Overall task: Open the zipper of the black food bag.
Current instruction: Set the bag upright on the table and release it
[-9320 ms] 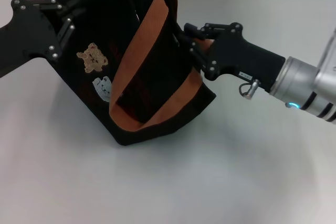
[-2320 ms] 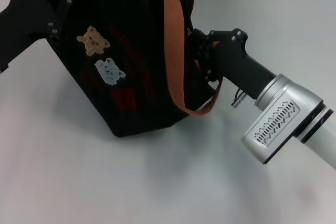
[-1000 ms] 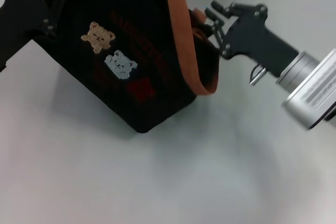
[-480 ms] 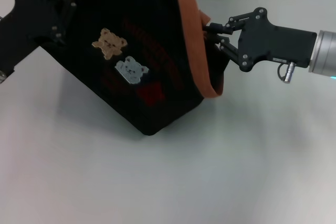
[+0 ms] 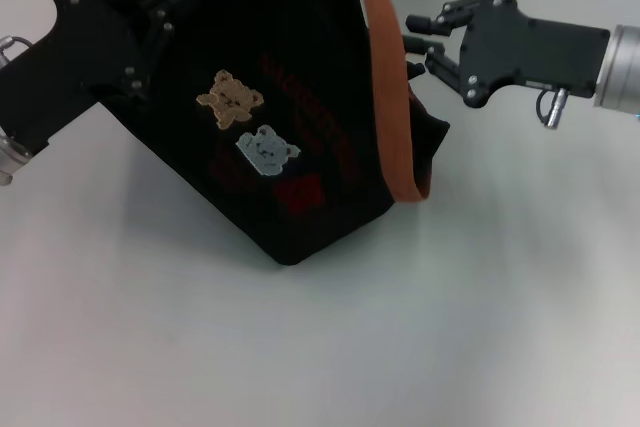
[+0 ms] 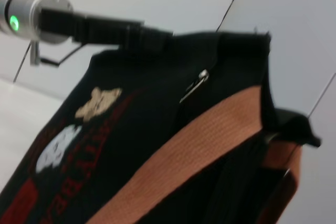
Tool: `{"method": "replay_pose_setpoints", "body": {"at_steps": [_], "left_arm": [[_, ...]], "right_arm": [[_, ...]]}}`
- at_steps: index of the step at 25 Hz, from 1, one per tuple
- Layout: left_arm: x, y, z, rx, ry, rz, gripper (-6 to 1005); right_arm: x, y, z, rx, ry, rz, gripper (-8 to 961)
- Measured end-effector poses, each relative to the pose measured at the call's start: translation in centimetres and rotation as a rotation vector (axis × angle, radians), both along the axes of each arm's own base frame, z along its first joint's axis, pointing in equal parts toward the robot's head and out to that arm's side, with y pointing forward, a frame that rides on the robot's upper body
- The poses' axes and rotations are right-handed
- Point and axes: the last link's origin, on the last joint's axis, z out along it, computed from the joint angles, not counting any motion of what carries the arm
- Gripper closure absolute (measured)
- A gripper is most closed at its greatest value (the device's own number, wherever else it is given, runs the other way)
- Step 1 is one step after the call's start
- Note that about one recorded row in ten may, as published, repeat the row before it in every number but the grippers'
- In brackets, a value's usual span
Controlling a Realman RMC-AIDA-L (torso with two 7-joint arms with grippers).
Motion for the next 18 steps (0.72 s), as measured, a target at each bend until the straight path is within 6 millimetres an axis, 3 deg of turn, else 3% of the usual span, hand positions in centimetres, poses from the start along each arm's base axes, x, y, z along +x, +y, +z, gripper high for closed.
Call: {"method": "replay_pose_setpoints", "body": {"at_steps": [8,18], "left_arm": [[0.2,-0.4,-0.1,-0.01,-0.018,-0.019,943],[0.3,-1.0,-0.9,-0.038,-0.026,-0.037,944]], "right_arm": [[-0.1,-0.4,-1.7,-0.044,-0.087,0.041,828],[0.8,-1.4,-3.6,0.111,-0.053,0.115,828]]}}
